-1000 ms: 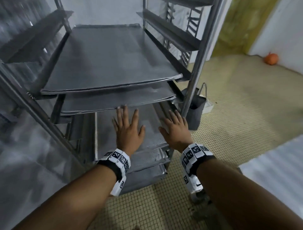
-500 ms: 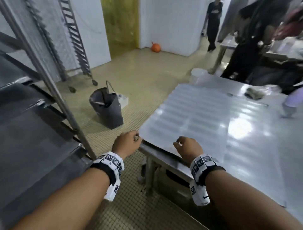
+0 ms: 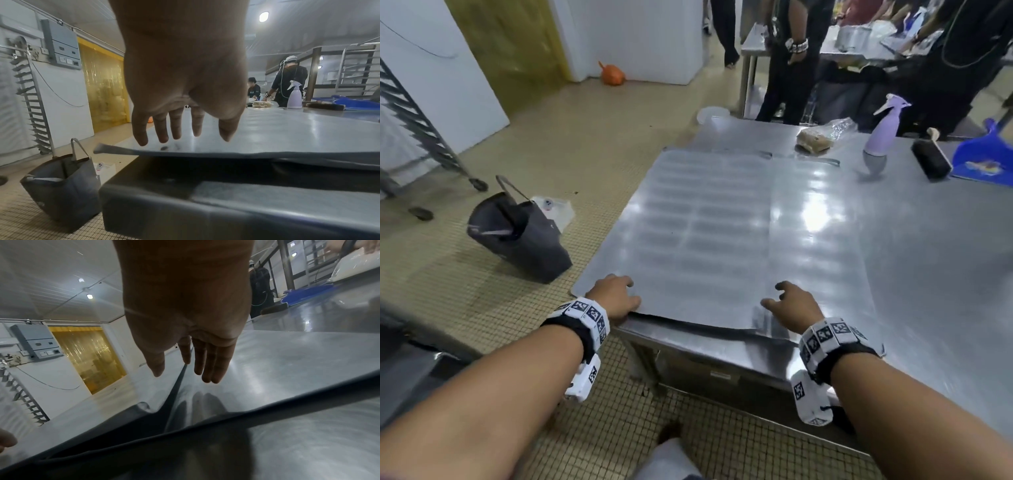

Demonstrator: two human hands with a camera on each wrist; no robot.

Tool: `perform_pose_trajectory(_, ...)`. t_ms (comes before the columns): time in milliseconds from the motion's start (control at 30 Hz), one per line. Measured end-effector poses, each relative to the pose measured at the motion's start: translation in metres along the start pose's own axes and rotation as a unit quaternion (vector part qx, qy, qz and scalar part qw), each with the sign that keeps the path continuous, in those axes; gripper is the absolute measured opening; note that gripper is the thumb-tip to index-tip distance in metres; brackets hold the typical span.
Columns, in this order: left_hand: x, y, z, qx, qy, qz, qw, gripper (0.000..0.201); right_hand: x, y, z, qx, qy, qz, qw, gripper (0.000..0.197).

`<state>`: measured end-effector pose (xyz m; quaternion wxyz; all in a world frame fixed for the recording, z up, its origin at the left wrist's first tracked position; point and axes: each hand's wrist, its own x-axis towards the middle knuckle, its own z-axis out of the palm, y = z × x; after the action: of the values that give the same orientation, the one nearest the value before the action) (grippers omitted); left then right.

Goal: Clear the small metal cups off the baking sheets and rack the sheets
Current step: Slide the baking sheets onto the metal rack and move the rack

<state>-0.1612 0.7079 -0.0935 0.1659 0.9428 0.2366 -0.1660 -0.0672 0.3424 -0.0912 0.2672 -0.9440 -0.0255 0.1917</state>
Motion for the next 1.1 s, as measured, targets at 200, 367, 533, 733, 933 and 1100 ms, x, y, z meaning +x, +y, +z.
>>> perform_pose_trajectory(200,0.065,-0.012,-0.013,0.045,-0.001,-0.003,0.999,0.06,0.048,-0.018,0.009,0.0,-0.008,0.035,0.999,0.073)
perform_pose_trajectory(367,0.124,-0.023,-0.038,0.05,-0.006,-0.011,0.999,0.067,0.099,-0.04,0.004,-0.028,0.001,0.053,0.998,0.048)
perform_pose_trajectory(533,0.177,-0.028,-0.066,-0.014,-0.017,-0.034,0.999,0.072,0.138,-0.054,-0.001,-0.021,0.014,0.092,0.995,0.042)
perform_pose_trajectory(733,0.233,-0.036,-0.075,-0.18,-0.019,-0.031,0.983,0.064,0.164,-0.056,-0.007,-0.009,0.037,0.11,0.993,0.042)
perform_pose_trajectory(933,0.235,-0.004,-0.08,-0.247,-0.049,-0.009,0.968,0.059,0.169,-0.03,-0.03,-0.01,0.043,0.147,0.988,0.054)
perform_pose_trajectory(1100,0.223,0.044,-0.071,-0.309,-0.083,0.02,0.947,0.053,0.166,0.006,-0.065,-0.004,0.058,0.158,0.986,0.057)
